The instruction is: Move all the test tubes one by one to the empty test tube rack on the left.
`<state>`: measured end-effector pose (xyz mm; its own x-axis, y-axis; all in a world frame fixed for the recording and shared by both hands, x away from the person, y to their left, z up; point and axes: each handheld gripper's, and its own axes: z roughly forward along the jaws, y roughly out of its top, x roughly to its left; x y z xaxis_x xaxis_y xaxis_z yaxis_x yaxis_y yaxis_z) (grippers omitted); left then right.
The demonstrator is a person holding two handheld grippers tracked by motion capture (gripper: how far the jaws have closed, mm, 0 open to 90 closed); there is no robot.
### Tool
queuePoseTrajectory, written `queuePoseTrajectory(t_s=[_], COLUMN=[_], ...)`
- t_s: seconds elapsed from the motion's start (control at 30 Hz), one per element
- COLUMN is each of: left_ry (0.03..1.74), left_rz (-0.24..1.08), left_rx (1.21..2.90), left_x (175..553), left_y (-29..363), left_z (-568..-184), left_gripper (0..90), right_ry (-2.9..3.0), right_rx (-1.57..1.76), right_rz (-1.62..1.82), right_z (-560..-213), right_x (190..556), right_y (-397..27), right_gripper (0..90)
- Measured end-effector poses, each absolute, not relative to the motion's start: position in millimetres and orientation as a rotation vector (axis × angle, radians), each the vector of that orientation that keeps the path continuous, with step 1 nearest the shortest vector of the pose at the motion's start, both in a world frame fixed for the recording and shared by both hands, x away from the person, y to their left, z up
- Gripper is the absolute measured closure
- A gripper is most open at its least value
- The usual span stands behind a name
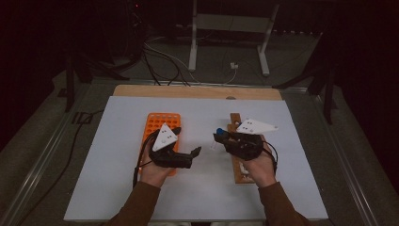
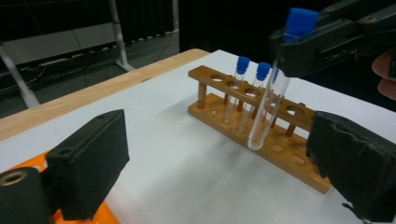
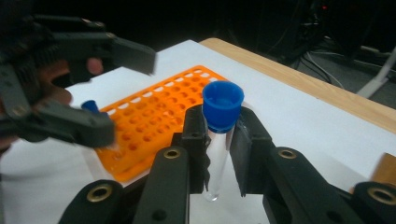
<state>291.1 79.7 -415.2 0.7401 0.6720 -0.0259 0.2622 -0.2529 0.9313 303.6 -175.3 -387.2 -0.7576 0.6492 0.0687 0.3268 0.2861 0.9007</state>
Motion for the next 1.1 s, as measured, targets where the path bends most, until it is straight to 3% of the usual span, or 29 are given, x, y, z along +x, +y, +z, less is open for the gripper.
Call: queuePoseTrajectory(t_s=[0.4,0.6,0.83,1.03,1.1], left_ry=[0.677,0.650,0.618,0.611,0.614], left_rz=[0.472,0.439,0.426,0.414,0.414], left_rx=[1.885,1.901,1.911,1.915,1.920], left_x=[289.3,289.2,287.8,288.0,288.5], left_y=[52.7,48.9,48.4,48.8,49.2], left_z=[-418.3,-420.8,-421.3,-421.5,-421.7], left_gripper=[24.0,53.4,75.5,77.7,77.7], right_ry=[2.294,2.314,2.328,2.336,2.331], right_rx=[0.853,0.836,0.828,0.827,0.830], right_rz=[1.509,1.513,1.520,1.526,1.534], right_z=[-383.8,-384.2,-384.8,-385.1,-385.1], right_x=[299.4,297.6,296.5,297.1,297.6], right_y=[-158.7,-153.6,-150.9,-151.4,-152.7], right_gripper=[77.0,77.0,77.1,76.3,68.9])
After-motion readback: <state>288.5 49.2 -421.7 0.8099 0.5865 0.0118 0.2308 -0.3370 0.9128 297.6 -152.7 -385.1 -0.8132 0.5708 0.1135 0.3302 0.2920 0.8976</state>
